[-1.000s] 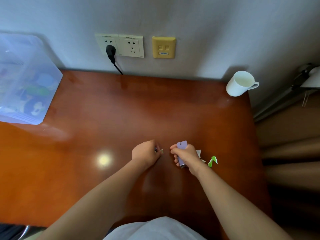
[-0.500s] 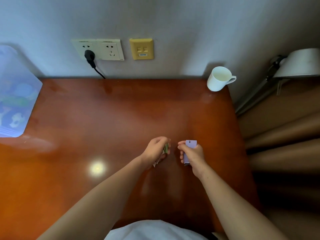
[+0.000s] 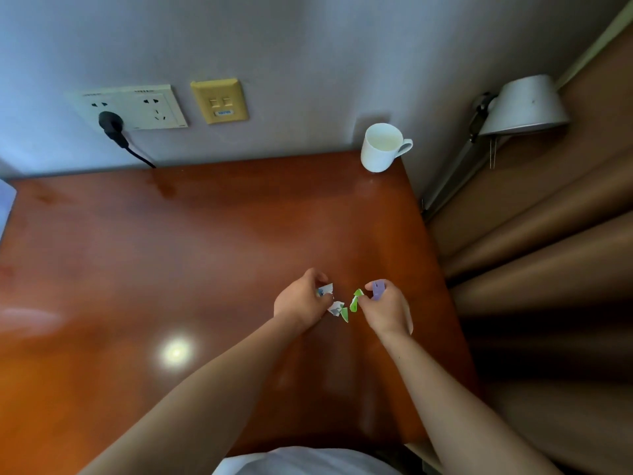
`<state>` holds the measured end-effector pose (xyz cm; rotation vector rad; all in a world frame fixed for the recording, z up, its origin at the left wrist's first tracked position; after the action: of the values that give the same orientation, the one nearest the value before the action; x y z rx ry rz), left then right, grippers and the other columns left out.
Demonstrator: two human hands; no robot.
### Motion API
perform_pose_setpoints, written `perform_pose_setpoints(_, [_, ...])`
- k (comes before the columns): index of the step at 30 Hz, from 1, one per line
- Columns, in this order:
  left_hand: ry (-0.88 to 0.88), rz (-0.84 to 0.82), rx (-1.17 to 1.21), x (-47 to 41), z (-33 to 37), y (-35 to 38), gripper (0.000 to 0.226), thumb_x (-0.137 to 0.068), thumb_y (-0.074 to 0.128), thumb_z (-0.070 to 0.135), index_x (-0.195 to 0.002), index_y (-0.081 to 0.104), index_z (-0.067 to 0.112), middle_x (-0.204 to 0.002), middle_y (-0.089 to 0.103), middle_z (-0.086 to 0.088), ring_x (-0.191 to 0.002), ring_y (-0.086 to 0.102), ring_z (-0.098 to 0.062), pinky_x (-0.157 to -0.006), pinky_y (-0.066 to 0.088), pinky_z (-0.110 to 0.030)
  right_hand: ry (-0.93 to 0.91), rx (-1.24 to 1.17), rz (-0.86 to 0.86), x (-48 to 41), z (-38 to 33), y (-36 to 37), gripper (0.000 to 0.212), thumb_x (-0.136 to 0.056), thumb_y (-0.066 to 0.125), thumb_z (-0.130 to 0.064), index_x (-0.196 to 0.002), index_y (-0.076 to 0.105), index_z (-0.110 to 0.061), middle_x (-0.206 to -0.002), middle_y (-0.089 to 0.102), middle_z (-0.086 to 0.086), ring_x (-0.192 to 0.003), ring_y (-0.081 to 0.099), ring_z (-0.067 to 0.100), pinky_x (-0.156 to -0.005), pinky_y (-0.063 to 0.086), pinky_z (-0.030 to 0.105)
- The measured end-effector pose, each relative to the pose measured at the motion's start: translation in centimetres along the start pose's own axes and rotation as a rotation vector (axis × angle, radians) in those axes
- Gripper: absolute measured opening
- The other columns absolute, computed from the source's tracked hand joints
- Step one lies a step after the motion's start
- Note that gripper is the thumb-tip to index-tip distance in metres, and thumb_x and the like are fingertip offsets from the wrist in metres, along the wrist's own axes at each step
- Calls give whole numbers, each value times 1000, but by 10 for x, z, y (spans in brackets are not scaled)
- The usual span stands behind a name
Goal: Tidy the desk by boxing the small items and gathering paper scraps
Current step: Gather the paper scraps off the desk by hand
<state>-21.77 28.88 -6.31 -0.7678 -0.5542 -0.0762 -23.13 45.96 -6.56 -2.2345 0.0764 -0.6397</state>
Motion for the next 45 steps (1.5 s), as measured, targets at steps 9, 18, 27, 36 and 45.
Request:
perform_pose_setpoints(9, [111,-36,-245,-10,4,1,42,-83,66,37,-119,48,28,-106,66,5,-96,62,-21,-71,46,-31,-66,118,-23,-5,4,7,18,-83,72,-35,-96,61,-31,-88,63,-11,-81,63,16,-64,53,28])
perform_pose_setpoints(18, [88,-54,-251,-13,1,0,20,-79,69,40,-86,55,28,-93,62,7,-89,60,-19,-66,42,-29,-34,162,-47,-10,3,13,5,-86,66,-28,-81,65,-28,-85,68,-5,-78,64,19,-61,53,27])
perform_pose_setpoints(27, [-17,-122,210,-14,-10,1,15,-86,69,34,-75,62,27,-61,62,9,-45,56,-7,-49,45,-21,-50,171,-37,-3,6,9,10,-85,68,-28,-89,60,-31,-88,65,-10,-80,63,17,-61,53,27])
perform_pose_setpoints(36, [-199,-312,922,-1,6,-3,25,-98,53,27,-74,56,20,-48,42,10,-36,33,-4,-34,25,-15,-57,221,-65,-7,1,10,12,-87,66,-25,-81,59,-33,-86,66,-7,-77,64,17,-67,59,34])
perform_pose_setpoints(45, [-459,-433,1326,-4,9,7,31,-95,52,33,-67,50,20,-55,30,8,-40,25,-5,-34,17,-15,-132,352,-87,-7,-10,5,15,-87,64,-22,-75,56,-27,-78,64,-6,-73,62,20,-57,47,24])
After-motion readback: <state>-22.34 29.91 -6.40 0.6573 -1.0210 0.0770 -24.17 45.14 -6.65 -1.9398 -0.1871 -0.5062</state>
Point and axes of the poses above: each hand's wrist, its own x-axis away from the middle knuckle, its own y-axis out of the palm, z = x × y, the point moved 3 cm from there along -x, towards the middle knuckle
